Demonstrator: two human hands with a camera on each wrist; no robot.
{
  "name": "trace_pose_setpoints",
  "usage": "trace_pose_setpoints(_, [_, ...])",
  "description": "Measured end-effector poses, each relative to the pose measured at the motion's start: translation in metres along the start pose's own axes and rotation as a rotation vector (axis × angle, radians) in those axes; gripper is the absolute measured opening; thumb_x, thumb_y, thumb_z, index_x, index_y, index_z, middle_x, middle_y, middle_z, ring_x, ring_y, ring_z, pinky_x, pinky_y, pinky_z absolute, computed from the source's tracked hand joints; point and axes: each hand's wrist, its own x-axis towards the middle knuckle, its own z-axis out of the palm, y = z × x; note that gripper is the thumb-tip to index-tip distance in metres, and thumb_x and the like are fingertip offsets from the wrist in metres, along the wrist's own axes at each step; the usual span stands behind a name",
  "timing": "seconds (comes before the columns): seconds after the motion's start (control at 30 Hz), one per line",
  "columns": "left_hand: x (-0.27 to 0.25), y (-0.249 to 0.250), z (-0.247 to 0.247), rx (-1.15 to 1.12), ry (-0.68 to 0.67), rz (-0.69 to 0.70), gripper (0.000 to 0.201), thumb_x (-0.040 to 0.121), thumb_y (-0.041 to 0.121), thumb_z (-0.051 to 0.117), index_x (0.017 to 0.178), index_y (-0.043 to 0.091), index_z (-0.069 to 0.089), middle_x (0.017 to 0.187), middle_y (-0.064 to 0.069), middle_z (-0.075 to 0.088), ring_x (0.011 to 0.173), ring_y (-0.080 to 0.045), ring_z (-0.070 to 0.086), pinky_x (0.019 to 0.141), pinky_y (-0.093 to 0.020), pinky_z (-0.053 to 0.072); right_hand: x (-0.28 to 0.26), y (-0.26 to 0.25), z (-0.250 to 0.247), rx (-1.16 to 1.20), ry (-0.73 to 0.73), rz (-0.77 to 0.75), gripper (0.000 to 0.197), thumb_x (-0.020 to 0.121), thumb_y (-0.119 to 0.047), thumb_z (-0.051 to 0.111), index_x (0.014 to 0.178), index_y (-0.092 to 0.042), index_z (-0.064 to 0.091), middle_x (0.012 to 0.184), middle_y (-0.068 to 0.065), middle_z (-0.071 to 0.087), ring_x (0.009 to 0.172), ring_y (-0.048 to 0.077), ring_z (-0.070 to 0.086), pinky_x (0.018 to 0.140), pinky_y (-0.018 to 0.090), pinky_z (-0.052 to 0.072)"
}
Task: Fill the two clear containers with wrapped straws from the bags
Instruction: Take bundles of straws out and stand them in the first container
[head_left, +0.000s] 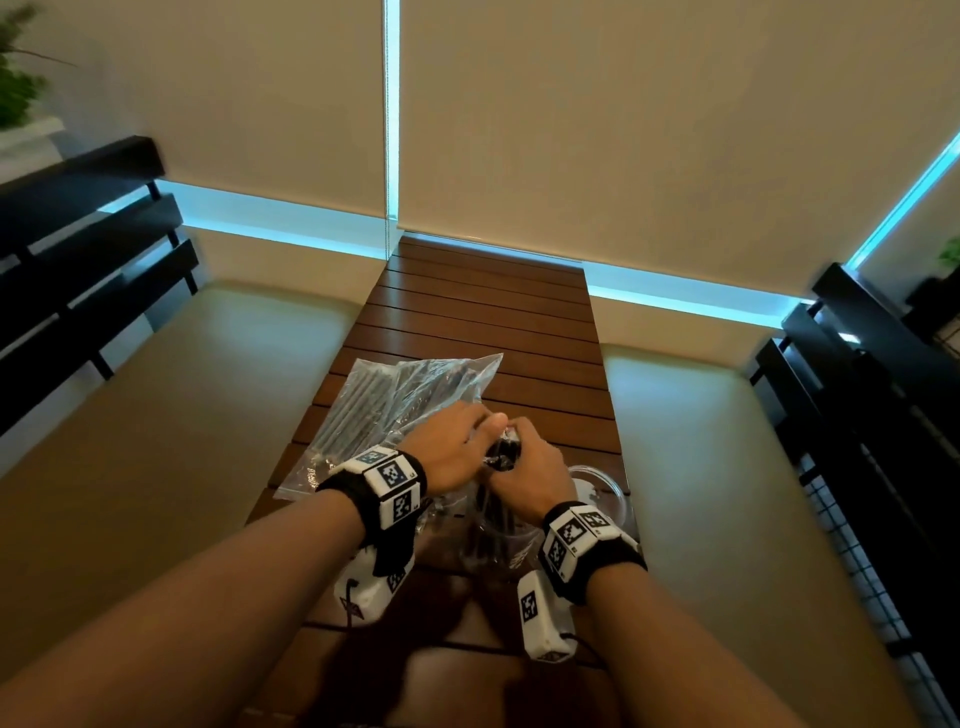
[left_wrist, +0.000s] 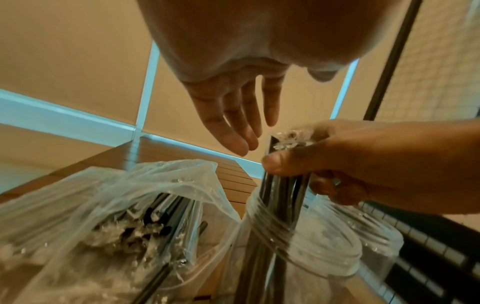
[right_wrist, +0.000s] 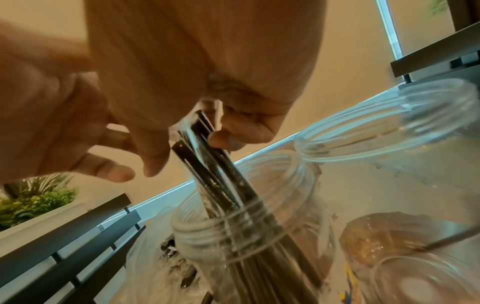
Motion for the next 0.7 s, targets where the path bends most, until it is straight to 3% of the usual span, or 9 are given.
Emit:
trace_pose_setpoints(0.03, [0.000, -0.004, 0.001, -0.009, 0.026, -0.031, 0.026, 0.102, 0.034, 0.037, 0.088, 0.022, 0.055, 0.089, 0.000, 0.060, 0.081, -0.020, 0.056, 0.076, -0.036, 0.047, 0.000, -0.003, -0.001, -0.016, 0.033, -0.032, 0.056, 0.074, -0.048, 0.074, 0.119, -0.033, 0.044, 0.106, -0.010, 0.065, 0.093, 0.014, 0.065, 0.082, 0.041, 0.057])
trace_pose_setpoints(0.1, [0.000, -0.015, 0.001, 0.031, 0.005, -0.140, 0.017, 0.097, 0.018, 0.045, 0.094, 0.016, 0.061, 0.096, -0.005, 0.066, 0.087, -0.022, 0.059, 0.078, -0.036, 0.050, 0.001, -0.008, -0.001, -0.067, 0.085, -0.089, 0.064, 0.075, -0.054, 0.074, 0.127, -0.037, 0.041, 0.119, -0.008, 0.062, 0.103, 0.016, 0.063, 0.085, 0.042, 0.055])
trace_pose_setpoints(0.2, [-0.005, -0.026, 0.006, 0.145, -0.160, -0.247, 0.019, 0.092, 0.026, 0.055, 0.101, 0.014, 0.066, 0.101, -0.006, 0.068, 0.089, -0.020, 0.062, 0.077, -0.033, 0.053, 0.005, -0.009, 0.001, -0.167, 0.090, -0.140, 0.056, 0.080, -0.056, 0.068, 0.128, -0.041, 0.042, 0.118, -0.006, 0.060, 0.102, 0.019, 0.062, 0.084, 0.043, 0.055])
trace_pose_setpoints(0.37, [-0.008, -0.021, 0.025, 0.274, -0.261, -0.289, 0.033, 0.088, 0.036, 0.064, 0.107, 0.010, 0.064, 0.104, -0.009, 0.067, 0.095, -0.025, 0.064, 0.076, -0.032, 0.052, 0.009, -0.006, 0.005, -0.245, 0.056, -0.150, 0.015, 0.091, -0.038, 0.059, 0.099, -0.026, 0.056, 0.097, -0.003, 0.062, 0.087, 0.022, 0.061, 0.078, 0.039, 0.053])
trace_pose_setpoints(0.47, [-0.005, -0.018, 0.035, 0.283, -0.269, -0.308, 0.027, 0.088, 0.028, 0.065, 0.102, 0.005, 0.063, 0.105, -0.013, 0.067, 0.096, -0.028, 0.065, 0.072, -0.032, 0.049, 0.011, -0.005, 0.003, -0.208, 0.133, -0.159, 0.012, 0.092, -0.032, 0.059, 0.090, -0.021, 0.055, 0.089, -0.003, 0.059, 0.080, 0.019, 0.058, 0.074, 0.035, 0.051])
trace_pose_setpoints(0.57, [-0.001, -0.016, 0.040, 0.283, -0.261, -0.320, 0.025, 0.088, 0.025, 0.063, 0.101, 0.004, 0.063, 0.108, -0.016, 0.066, 0.101, -0.032, 0.063, 0.081, -0.036, 0.051, 0.015, -0.006, -0.003, -0.153, 0.225, -0.180, 0.012, 0.092, -0.031, 0.062, 0.090, -0.020, 0.056, 0.088, -0.003, 0.060, 0.079, 0.017, 0.058, 0.073, 0.035, 0.052])
trace_pose_setpoints(0.7, [0.005, -0.011, 0.039, 0.326, -0.280, -0.294, 0.022, 0.089, 0.023, 0.062, 0.100, 0.004, 0.062, 0.109, -0.016, 0.065, 0.100, -0.032, 0.063, 0.077, -0.034, 0.050, 0.012, 0.001, -0.001, -0.168, 0.137, -0.124, 0.018, 0.093, -0.031, 0.062, 0.104, -0.018, 0.057, 0.100, 0.001, 0.061, 0.089, 0.022, 0.059, 0.080, 0.038, 0.051])
